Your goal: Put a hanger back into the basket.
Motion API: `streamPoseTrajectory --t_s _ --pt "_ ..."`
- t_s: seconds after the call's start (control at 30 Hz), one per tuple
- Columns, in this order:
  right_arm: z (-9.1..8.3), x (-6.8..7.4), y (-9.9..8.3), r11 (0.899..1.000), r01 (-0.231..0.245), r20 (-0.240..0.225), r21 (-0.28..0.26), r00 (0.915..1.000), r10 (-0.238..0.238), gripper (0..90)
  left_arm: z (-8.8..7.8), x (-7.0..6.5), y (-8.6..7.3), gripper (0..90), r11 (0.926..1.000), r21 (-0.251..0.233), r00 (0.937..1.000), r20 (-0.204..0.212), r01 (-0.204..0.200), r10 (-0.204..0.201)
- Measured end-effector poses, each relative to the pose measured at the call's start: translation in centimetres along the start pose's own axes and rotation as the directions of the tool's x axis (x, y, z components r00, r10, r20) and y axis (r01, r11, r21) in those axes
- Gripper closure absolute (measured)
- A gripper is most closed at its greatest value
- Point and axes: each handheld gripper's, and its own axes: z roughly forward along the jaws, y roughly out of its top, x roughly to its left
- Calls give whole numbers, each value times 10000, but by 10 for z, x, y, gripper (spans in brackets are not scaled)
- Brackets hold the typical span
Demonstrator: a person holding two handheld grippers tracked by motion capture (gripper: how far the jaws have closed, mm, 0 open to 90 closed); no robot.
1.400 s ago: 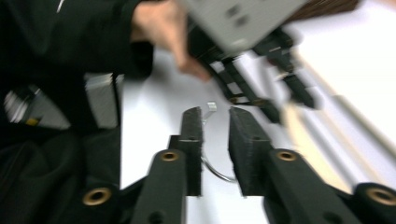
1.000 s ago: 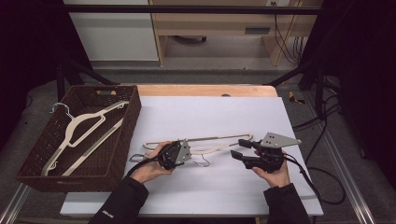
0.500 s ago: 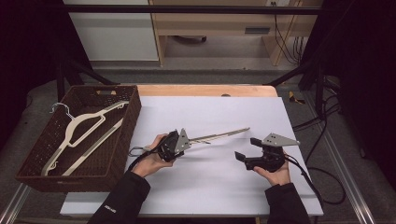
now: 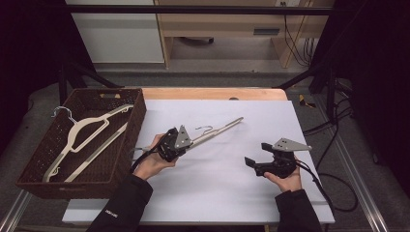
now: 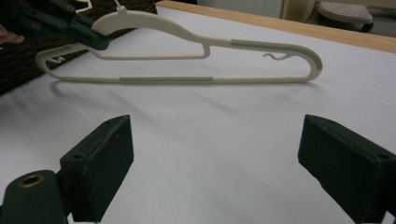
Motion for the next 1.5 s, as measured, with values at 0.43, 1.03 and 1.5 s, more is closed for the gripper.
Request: streamPoseTrajectory --t_s 0.43,1.03,1.5 --pt "-7 0 2 9998 -35 24 -172 10000 35 79 -58 11 10 868 9712 -1134 9775 21 2098 -2109" --pt "-24 -9 4 9978 -208 639 -630 9976 248 36 -163 27 25 868 9372 -2334 9657 480 2592 -2551" --pt "-25 -12 2 9974 -292 695 -663 9970 338 33 -222 78 3 868 9337 -2512 9620 -316 2551 -2713"
